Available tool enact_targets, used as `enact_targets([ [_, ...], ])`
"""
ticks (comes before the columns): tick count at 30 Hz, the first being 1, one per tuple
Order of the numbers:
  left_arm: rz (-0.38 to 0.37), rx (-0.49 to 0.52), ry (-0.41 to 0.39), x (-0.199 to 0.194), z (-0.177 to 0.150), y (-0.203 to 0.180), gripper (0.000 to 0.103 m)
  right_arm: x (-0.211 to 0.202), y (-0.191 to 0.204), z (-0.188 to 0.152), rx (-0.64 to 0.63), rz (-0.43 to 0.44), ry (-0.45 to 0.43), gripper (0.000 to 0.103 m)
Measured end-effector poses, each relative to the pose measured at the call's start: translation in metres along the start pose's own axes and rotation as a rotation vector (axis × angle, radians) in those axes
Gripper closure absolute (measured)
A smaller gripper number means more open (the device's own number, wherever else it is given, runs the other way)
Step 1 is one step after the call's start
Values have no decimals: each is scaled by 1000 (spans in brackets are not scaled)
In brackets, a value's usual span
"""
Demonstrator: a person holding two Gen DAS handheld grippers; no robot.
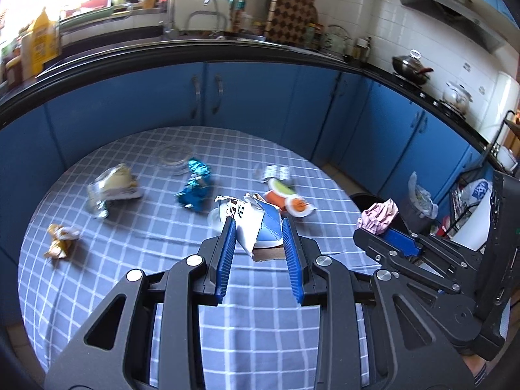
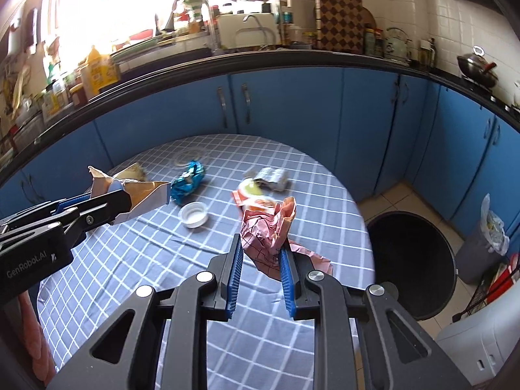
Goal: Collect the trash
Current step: 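Carry both items over the black bin while the right gripper opens to drop the pink wrapper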
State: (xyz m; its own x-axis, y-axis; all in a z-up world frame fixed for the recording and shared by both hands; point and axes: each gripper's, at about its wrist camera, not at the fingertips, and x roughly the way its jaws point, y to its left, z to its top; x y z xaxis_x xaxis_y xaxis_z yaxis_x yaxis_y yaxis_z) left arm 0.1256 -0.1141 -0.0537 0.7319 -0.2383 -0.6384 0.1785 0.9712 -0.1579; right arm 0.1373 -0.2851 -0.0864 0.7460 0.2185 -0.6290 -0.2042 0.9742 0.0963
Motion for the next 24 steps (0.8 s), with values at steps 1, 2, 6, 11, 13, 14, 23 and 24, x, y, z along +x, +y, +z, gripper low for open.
enact_targets([
  [1, -5, 9, 0, 3, 2, -5, 72, 0, -6, 0, 7, -5, -2, 81],
  [2, -11, 18, 1, 6, 4, -11, 72, -1, -10, 0, 13, -9, -4, 81],
  [6, -34, 52, 2, 18, 12, -32, 72, -1, -31, 1, 38, -28, -12, 81],
  [11, -63, 82, 11, 38, 21, -57, 72, 1, -63, 3, 84, -62, -18, 81],
  [13, -74, 90, 15, 45, 25, -65, 72, 2, -74, 4, 101, -74, -22, 81],
  [14, -79, 97, 16, 50, 27, -71, 72, 2, -81, 5, 112, -82, -25, 81],
  [23, -119, 138, 30, 83, 42, -108, 72, 9, -124, 6, 174, -124, -34, 81],
  [24, -122, 142, 30, 84, 42, -110, 72, 10, -129, 6, 181, -128, -35, 81],
])
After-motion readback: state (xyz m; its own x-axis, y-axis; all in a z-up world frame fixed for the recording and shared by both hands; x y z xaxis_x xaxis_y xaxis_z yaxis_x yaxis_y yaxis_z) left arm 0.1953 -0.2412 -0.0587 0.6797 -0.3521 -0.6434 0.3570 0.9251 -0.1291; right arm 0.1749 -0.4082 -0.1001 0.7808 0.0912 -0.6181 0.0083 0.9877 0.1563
